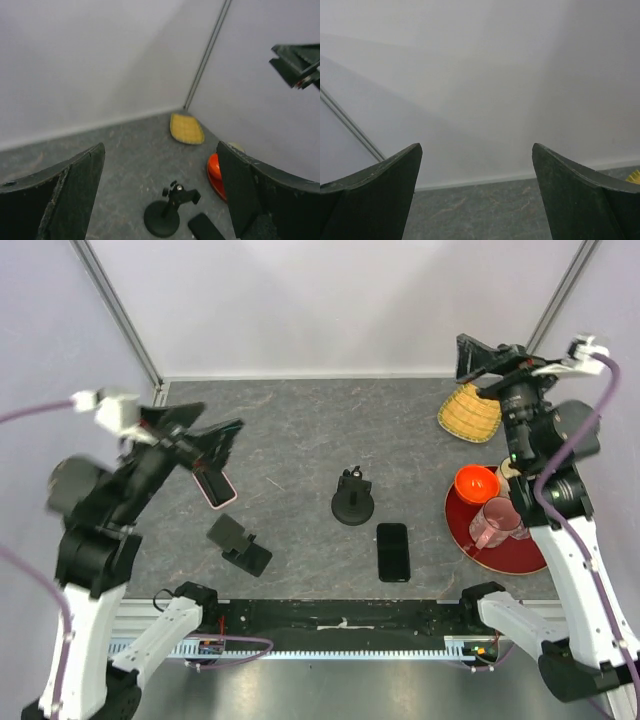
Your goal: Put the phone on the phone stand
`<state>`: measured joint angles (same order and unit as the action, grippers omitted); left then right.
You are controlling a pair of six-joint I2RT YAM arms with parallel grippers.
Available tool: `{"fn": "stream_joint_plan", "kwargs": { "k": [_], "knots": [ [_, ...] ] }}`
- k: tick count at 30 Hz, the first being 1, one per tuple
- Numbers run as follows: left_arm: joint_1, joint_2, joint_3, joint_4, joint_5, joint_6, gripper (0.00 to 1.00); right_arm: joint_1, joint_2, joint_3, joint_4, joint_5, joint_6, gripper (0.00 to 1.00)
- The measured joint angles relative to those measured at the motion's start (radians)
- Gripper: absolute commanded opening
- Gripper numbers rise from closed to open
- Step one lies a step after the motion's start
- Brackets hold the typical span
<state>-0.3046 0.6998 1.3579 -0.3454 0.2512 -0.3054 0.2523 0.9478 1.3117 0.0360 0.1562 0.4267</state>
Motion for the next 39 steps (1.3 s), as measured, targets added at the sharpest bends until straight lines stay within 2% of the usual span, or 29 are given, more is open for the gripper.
{"fn": "stream_joint_plan", "kwargs": {
  "k": [7, 11, 16, 21, 24, 27, 31, 34, 39],
  "knots": [
    [0.000, 0.238, -0.049, -0.121, 0.168, -0.051, 0.86, 0.000, 0.176, 0.047, -0.130, -0.044, -0.012, 0.98],
    [-0.019, 0.317, -0.129, -0.125, 0.259, -0.089, 0.85, 0.000, 0.263, 0.079, -0.199, -0.131, -0.040, 0.98],
    [-0.165, 0.381, -0.281, -0.083, 0.275, -0.117, 0.81, 0.000, 0.357, 0.140, -0.281, -0.185, -0.064, 0.98],
    [-0.302, 0.426, -0.426, -0.003, 0.266, -0.146, 0.76, 0.013, 0.390, 0.134, -0.374, -0.166, -0.079, 0.98],
    [-0.332, 0.431, -0.501, 0.079, 0.261, -0.163, 0.74, 0.047, 0.374, 0.074, -0.405, -0.104, -0.080, 0.98],
    [-0.339, 0.431, -0.553, 0.151, 0.256, -0.173, 0.74, 0.113, 0.335, -0.066, -0.444, -0.008, -0.037, 0.98],
    [-0.339, 0.422, -0.621, 0.257, 0.256, -0.184, 0.75, 0.264, 0.276, -0.288, -0.562, 0.109, 0.053, 0.98],
    [-0.339, 0.399, -0.661, 0.317, 0.256, -0.192, 0.76, 0.351, 0.189, -0.401, -0.657, 0.124, 0.118, 0.98],
    [-0.339, 0.340, -0.696, 0.367, 0.249, -0.198, 0.77, 0.403, 0.002, -0.476, -0.726, 0.122, 0.236, 0.98]
  ]
}}
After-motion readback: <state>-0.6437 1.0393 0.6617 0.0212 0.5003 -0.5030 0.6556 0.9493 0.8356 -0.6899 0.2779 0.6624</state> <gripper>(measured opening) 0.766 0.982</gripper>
